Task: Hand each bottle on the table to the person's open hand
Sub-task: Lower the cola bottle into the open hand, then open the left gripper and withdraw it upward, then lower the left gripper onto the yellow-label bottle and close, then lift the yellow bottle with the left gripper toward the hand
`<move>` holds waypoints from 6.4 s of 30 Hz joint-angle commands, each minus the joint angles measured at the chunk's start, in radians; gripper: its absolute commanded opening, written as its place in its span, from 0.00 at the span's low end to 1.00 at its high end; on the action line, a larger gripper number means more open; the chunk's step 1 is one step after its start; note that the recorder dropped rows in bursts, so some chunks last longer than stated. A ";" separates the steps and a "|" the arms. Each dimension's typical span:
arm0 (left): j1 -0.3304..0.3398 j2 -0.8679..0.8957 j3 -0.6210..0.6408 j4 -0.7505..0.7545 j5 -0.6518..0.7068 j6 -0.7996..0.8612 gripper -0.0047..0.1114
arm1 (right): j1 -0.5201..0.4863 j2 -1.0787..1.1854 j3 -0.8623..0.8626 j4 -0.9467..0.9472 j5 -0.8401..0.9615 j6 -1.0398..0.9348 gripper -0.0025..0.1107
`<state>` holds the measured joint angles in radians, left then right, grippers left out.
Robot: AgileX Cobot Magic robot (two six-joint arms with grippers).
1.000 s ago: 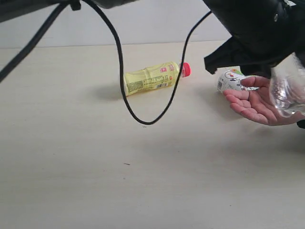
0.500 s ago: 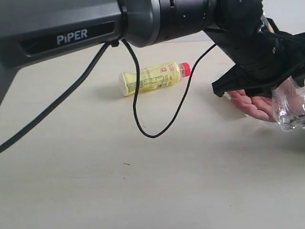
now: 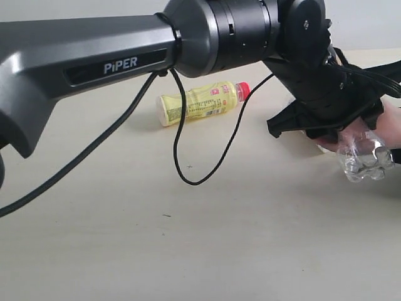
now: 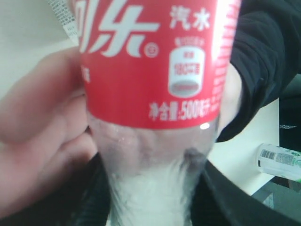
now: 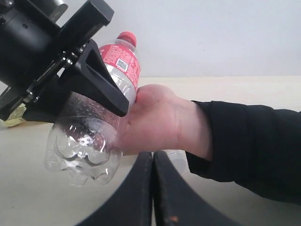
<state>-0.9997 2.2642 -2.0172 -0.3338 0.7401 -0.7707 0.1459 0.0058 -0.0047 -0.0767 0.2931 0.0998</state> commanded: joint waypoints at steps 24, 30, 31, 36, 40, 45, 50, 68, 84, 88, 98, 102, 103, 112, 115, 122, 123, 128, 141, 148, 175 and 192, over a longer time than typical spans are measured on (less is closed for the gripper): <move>0.011 0.034 0.002 -0.021 0.000 0.106 0.82 | -0.001 -0.006 0.005 -0.001 -0.009 -0.002 0.02; 0.020 -0.009 0.002 -0.020 0.022 0.124 0.82 | -0.001 -0.006 0.005 -0.001 -0.009 -0.002 0.02; 0.023 -0.022 0.002 -0.016 0.043 0.140 0.82 | -0.001 -0.006 0.005 -0.001 -0.009 -0.002 0.02; 0.043 -0.067 0.002 0.011 0.119 0.165 0.82 | -0.001 -0.006 0.005 -0.001 -0.009 -0.002 0.02; 0.076 -0.097 0.002 0.030 0.195 0.206 0.82 | -0.001 -0.006 0.005 -0.001 -0.009 -0.002 0.02; 0.104 -0.155 0.002 0.043 0.313 0.463 0.81 | -0.001 -0.006 0.005 -0.001 -0.009 -0.002 0.02; 0.104 -0.198 0.002 0.059 0.384 0.570 0.74 | -0.001 -0.006 0.005 -0.001 -0.009 -0.002 0.02; 0.133 -0.277 0.060 0.377 0.481 0.712 0.04 | -0.001 -0.006 0.005 -0.001 -0.009 -0.002 0.02; 0.452 -0.310 0.264 0.373 0.316 0.904 0.04 | -0.001 -0.006 0.005 -0.001 -0.009 -0.002 0.02; 0.498 -0.295 0.264 0.373 0.226 0.950 0.04 | -0.001 -0.006 0.005 -0.001 -0.009 -0.002 0.02; 0.512 -0.277 0.264 0.373 0.007 1.085 0.04 | -0.001 -0.006 0.005 -0.001 -0.009 -0.002 0.02; 0.512 -0.256 0.264 0.406 0.009 1.116 0.04 | -0.001 -0.006 0.005 -0.001 -0.009 -0.002 0.02; 0.512 -0.252 0.264 0.403 -0.006 1.116 0.04 | -0.001 -0.006 0.005 -0.001 -0.009 -0.002 0.02; 0.510 -0.195 0.250 0.334 -0.009 1.168 0.04 | -0.001 -0.006 0.005 -0.001 -0.009 -0.002 0.02; 0.516 -0.190 0.230 0.169 0.040 1.332 0.04 | -0.001 -0.006 0.005 -0.001 -0.009 -0.002 0.02; 0.547 -0.182 0.170 -0.160 0.146 1.663 0.04 | -0.001 -0.006 0.005 -0.001 -0.009 -0.002 0.02; 0.547 -0.177 0.164 -0.160 0.142 1.655 0.04 | -0.001 -0.006 0.005 -0.001 -0.009 -0.002 0.02; 0.547 -0.144 0.155 -0.160 0.067 1.651 0.13 | -0.001 -0.006 0.005 -0.001 -0.009 -0.002 0.02; 0.547 -0.018 0.156 -0.112 -0.027 1.627 0.83 | -0.001 -0.006 0.005 -0.001 -0.009 -0.002 0.02; 0.547 0.054 0.156 -0.073 -0.034 1.703 0.83 | -0.001 -0.006 0.005 -0.001 -0.009 -0.002 0.02; 0.547 0.144 0.156 -0.073 -0.060 1.757 0.28 | -0.001 -0.006 0.005 -0.001 -0.009 -0.002 0.02; 0.547 0.025 0.156 -0.100 0.090 1.565 0.04 | -0.001 -0.006 0.005 -0.001 -0.009 -0.002 0.02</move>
<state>-0.4574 2.3272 -1.8574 -0.4145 0.8005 0.8312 0.1459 0.0058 -0.0047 -0.0767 0.2931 0.0998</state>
